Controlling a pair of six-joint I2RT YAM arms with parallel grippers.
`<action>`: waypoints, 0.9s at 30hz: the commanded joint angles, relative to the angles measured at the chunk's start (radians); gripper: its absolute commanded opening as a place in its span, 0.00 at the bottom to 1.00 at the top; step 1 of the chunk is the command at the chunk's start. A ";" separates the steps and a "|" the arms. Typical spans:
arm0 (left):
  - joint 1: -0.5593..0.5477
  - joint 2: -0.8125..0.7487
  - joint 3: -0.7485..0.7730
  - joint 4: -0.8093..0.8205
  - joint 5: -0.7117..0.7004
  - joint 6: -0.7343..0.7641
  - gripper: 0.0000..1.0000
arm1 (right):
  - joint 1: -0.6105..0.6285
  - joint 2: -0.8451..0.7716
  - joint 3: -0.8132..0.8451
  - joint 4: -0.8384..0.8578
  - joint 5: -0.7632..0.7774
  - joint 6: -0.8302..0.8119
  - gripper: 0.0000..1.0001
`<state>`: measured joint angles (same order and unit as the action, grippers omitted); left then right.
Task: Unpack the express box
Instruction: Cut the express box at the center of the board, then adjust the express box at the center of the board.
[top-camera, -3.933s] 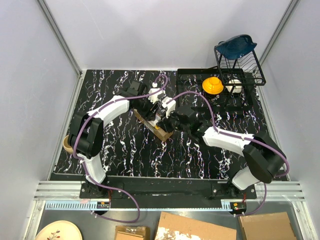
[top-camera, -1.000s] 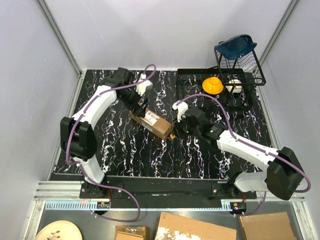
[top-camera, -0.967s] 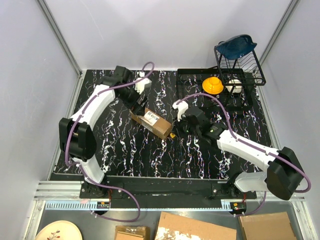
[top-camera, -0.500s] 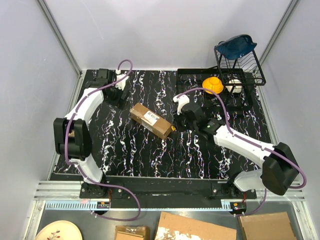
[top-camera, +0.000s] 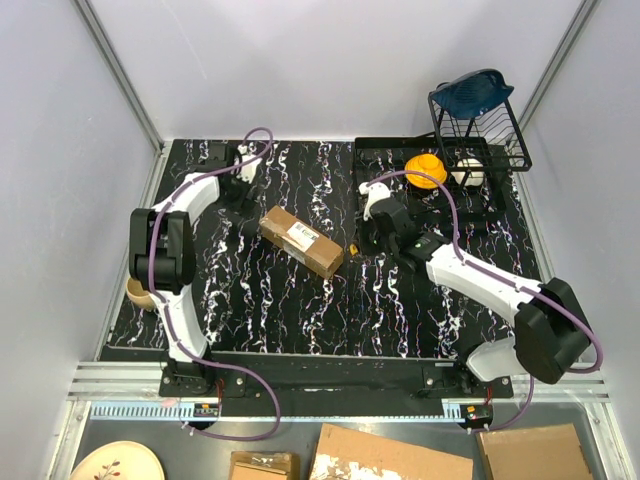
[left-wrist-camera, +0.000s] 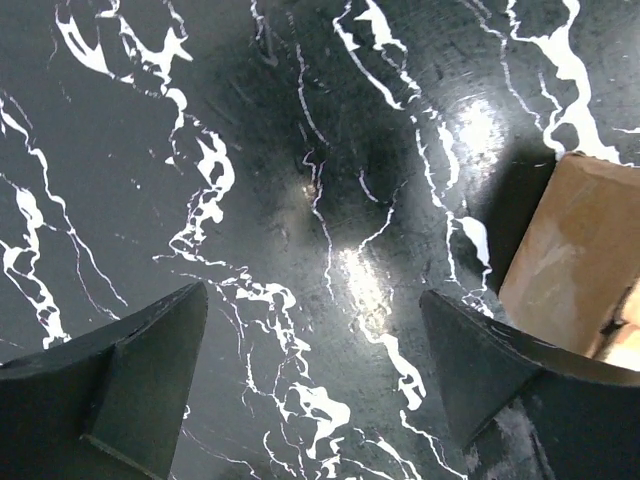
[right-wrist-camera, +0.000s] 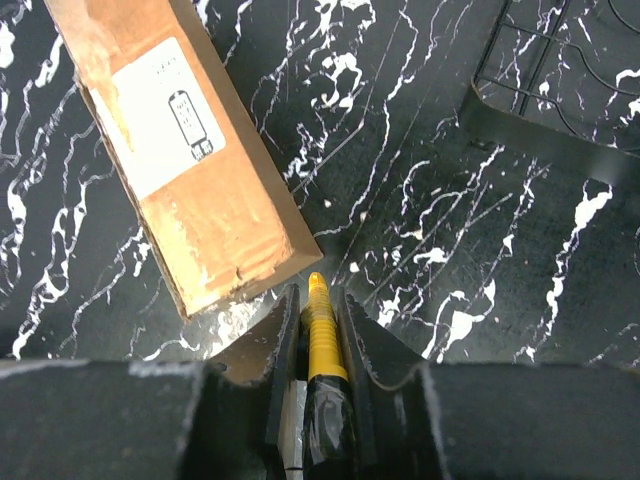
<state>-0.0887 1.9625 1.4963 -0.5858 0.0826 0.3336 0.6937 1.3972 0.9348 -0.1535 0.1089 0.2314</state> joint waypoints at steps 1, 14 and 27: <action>-0.052 0.004 0.002 0.086 0.006 0.071 0.91 | -0.039 0.020 0.018 0.094 -0.069 0.065 0.00; -0.080 -0.115 -0.166 0.028 0.189 0.200 0.85 | -0.082 0.072 0.047 0.141 -0.175 0.135 0.00; -0.140 -0.393 -0.372 -0.342 0.453 0.459 0.84 | -0.088 0.264 0.243 0.210 -0.247 0.112 0.00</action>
<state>-0.1699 1.6379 1.1522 -0.7750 0.3195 0.6880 0.5896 1.5871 1.0649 -0.0605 -0.0132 0.3099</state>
